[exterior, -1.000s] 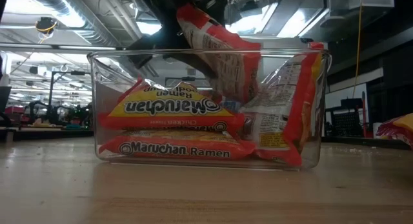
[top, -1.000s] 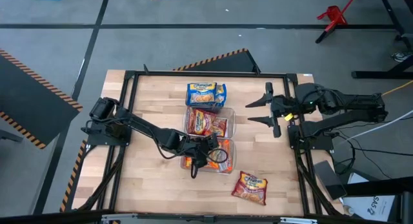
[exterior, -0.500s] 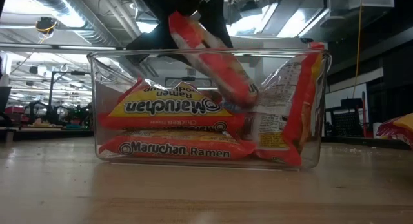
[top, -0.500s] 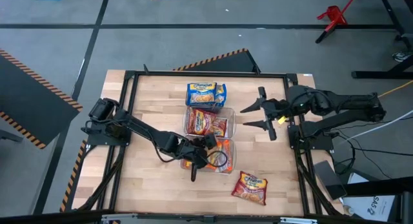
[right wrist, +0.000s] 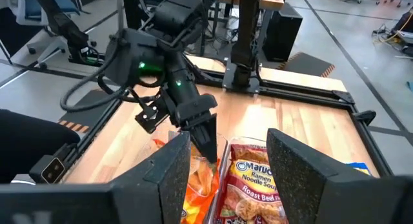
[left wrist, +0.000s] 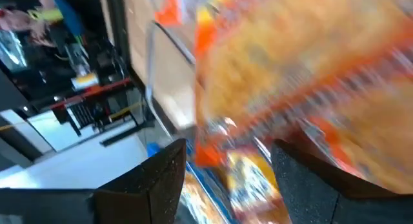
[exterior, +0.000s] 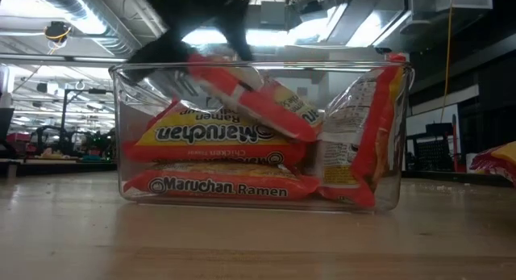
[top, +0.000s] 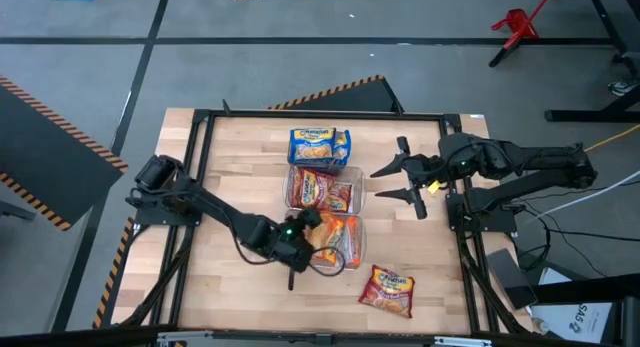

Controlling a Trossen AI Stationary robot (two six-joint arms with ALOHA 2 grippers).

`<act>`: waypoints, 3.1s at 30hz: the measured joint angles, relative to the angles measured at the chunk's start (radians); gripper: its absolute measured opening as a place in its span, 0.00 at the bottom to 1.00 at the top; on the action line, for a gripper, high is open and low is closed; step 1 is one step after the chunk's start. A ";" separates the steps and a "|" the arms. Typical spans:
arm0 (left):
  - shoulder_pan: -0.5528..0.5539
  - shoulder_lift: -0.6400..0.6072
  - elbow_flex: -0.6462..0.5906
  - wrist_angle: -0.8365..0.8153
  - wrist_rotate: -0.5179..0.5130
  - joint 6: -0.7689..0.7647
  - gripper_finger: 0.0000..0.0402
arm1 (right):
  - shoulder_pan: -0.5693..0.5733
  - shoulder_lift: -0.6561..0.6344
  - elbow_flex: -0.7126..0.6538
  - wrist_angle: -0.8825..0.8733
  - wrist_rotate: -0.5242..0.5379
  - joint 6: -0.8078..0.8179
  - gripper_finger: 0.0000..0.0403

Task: Sort Maruchan noodles
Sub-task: Put the orange noodle pack into the bottom transparent bin, then put the red noodle pack into the top transparent bin

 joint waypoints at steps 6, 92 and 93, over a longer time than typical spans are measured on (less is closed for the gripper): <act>-0.021 -0.039 0.000 -0.234 0.010 -0.300 0.55 | 0.000 -0.001 0.000 0.002 0.000 0.000 0.47; 0.084 -0.250 -0.152 0.257 0.451 -1.158 0.55 | 0.412 0.368 -0.545 0.318 -0.042 0.823 0.86; 0.083 -0.250 -0.152 0.257 0.451 -1.158 0.55 | 0.412 0.388 -0.546 0.322 -0.043 0.834 0.87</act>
